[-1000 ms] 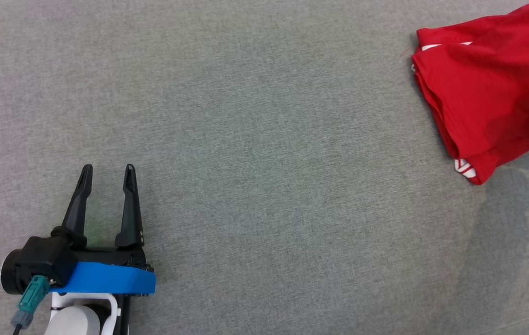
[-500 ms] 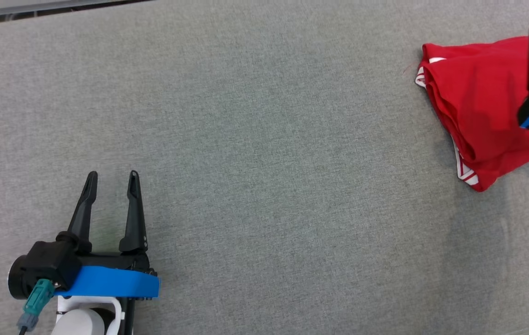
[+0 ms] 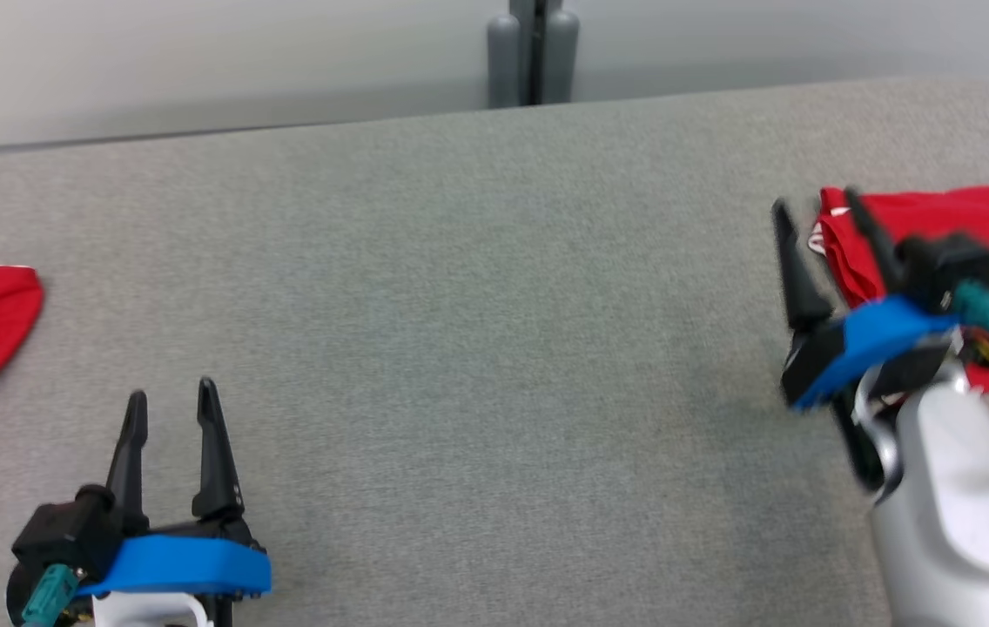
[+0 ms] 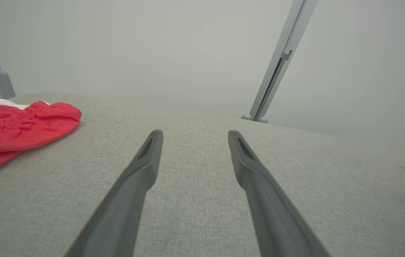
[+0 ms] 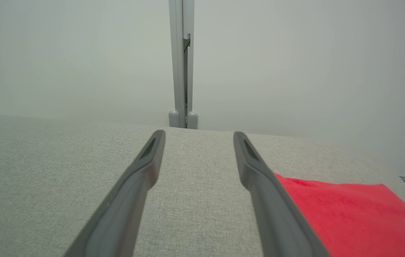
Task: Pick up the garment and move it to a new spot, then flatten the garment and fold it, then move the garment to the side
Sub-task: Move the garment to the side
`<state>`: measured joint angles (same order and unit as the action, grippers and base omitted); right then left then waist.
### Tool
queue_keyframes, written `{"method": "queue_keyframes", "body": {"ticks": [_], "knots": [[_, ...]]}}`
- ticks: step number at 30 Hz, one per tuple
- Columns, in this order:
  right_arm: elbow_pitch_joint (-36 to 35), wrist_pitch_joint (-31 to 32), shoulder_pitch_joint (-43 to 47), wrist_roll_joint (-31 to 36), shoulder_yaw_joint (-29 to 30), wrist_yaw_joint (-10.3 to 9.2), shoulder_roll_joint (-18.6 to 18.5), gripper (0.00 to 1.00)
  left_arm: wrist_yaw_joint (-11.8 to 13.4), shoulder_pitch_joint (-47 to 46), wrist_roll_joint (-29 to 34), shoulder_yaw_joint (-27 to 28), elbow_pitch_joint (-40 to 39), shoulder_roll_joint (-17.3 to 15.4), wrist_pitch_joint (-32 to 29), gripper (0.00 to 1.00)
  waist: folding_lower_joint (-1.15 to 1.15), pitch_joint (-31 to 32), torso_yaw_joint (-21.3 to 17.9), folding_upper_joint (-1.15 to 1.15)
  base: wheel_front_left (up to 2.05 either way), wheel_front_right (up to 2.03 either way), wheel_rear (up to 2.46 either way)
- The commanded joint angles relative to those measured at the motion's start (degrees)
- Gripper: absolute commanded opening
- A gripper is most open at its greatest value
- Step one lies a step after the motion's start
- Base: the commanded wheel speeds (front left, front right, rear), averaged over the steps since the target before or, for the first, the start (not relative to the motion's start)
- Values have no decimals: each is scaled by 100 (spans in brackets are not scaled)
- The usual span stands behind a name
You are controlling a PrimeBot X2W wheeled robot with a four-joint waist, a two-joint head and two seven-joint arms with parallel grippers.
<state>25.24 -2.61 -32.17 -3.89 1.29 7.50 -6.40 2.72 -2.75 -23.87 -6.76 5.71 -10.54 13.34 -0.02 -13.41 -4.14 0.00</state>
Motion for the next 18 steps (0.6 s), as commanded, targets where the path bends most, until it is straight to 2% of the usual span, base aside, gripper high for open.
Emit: {"method": "queue_keyframes", "body": {"ticks": [1,7,10,18], "knots": [[-154,-126,369,37,-51,-1,102,100,16,86,-59,13,101,25,29,100,2,109,79,0,0,0,0],[-677,-574,1502,94,-110,-1,331,100,-26,288,-147,-54,381,86,12,100,2,382,336,0,0,0,0],[-877,-732,1976,-115,-219,-1,350,100,-53,382,-164,-98,469,99,18,100,2,473,415,0,0,0,0],[-951,-973,2577,-528,-527,-1,347,100,-110,541,-216,-252,696,164,-18,100,2,709,438,0,0,0,0]]}}
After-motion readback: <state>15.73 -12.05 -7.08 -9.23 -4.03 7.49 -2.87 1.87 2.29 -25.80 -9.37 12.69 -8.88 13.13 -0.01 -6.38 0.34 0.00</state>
